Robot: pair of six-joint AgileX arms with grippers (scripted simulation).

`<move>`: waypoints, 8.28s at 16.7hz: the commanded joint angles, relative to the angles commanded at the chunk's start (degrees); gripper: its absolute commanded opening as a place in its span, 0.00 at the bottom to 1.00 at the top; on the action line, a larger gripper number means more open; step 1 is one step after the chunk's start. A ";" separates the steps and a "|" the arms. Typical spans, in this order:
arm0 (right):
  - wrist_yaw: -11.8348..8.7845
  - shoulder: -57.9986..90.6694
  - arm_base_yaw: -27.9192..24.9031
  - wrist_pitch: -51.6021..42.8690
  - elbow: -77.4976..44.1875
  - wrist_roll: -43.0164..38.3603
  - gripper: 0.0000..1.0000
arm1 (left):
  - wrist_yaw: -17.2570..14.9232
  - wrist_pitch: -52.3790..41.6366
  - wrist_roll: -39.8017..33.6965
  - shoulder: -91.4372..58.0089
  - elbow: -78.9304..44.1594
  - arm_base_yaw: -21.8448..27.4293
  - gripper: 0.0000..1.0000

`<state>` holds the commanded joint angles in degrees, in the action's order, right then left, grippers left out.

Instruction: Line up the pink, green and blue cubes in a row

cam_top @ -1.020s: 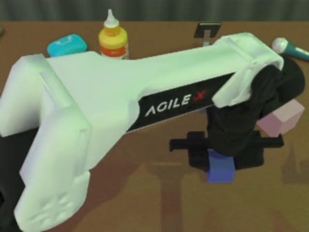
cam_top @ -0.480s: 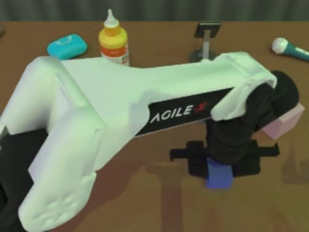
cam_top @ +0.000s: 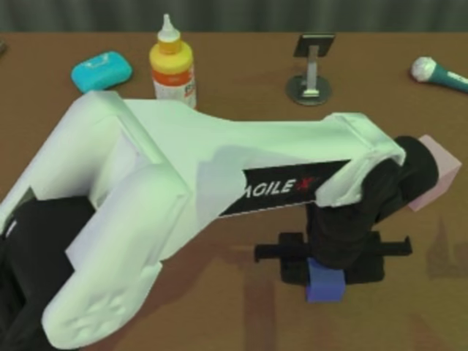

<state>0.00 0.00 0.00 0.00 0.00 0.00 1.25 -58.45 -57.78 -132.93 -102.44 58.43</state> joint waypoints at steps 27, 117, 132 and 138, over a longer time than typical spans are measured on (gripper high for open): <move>0.00 0.00 0.00 0.00 0.00 0.00 1.00 | 0.13 -6.93 -0.30 1.43 -5.27 -0.38 1.00; 0.00 0.00 0.00 0.00 0.00 0.00 1.00 | -1.90 -1.09 115.05 19.14 18.73 -49.83 0.00; 0.00 0.00 0.00 0.00 0.00 0.00 1.00 | -2.16 -5.82 100.80 17.10 13.17 -14.92 0.00; 0.00 0.00 0.00 0.00 0.00 0.00 1.00 | -2.03 -6.56 96.43 17.57 11.86 -6.39 0.00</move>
<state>0.00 0.00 0.00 0.00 0.00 0.00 -0.78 -65.02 38.65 -115.36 -90.58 52.04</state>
